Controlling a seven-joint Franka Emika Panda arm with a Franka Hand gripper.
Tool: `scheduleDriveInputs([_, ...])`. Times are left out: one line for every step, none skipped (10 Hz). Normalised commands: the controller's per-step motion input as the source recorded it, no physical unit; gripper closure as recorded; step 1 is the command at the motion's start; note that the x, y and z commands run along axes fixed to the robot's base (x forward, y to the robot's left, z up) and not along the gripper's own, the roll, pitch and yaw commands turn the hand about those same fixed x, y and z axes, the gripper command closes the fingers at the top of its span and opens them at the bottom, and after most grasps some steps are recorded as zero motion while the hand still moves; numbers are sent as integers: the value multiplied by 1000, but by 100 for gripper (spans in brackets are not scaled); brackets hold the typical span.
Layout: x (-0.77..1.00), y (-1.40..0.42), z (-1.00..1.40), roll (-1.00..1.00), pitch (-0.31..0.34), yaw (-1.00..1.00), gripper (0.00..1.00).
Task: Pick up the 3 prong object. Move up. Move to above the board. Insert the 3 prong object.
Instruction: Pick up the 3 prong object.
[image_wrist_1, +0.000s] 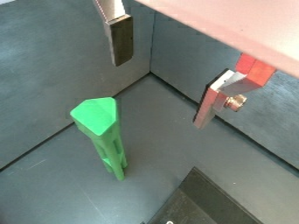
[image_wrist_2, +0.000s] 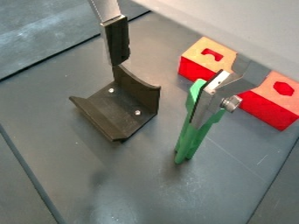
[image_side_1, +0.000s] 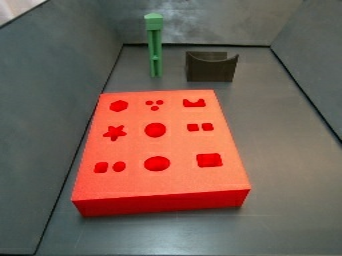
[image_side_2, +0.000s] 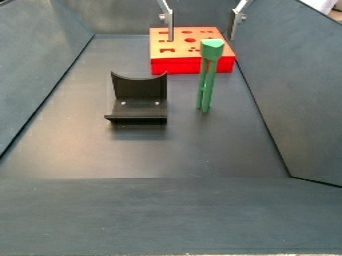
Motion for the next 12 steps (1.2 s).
scheduleDriveInputs([0, 34, -31, 0, 0, 0, 0])
scheduleDriveInputs([0, 0, -6, -13, 0, 0, 0])
scheduleDriveInputs([-9, 0, -37, 0, 0, 0, 0])
scheduleDriveInputs([-511, -103, -60, 0, 0, -497, 0])
scheduleDriveInputs([-377, -89, 0, 60, 0, -700, 0])
scheduleDriveInputs([-729, -200, -63, 73, 0, -366, 0])
scheduleDriveInputs([-780, -191, -54, 149, -9, 0, 0])
scheduleDriveInputs([-480, -266, -180, 191, 0, 371, 0])
scheduleDriveInputs([-240, -280, -249, 189, 0, 591, 0])
scheduleDriveInputs([-97, -289, -277, 140, 0, 574, 0])
scheduleDriveInputs([-14, -314, -274, 123, 0, 466, 0])
scheduleDriveInputs([0, -291, -226, 93, 0, 286, 0])
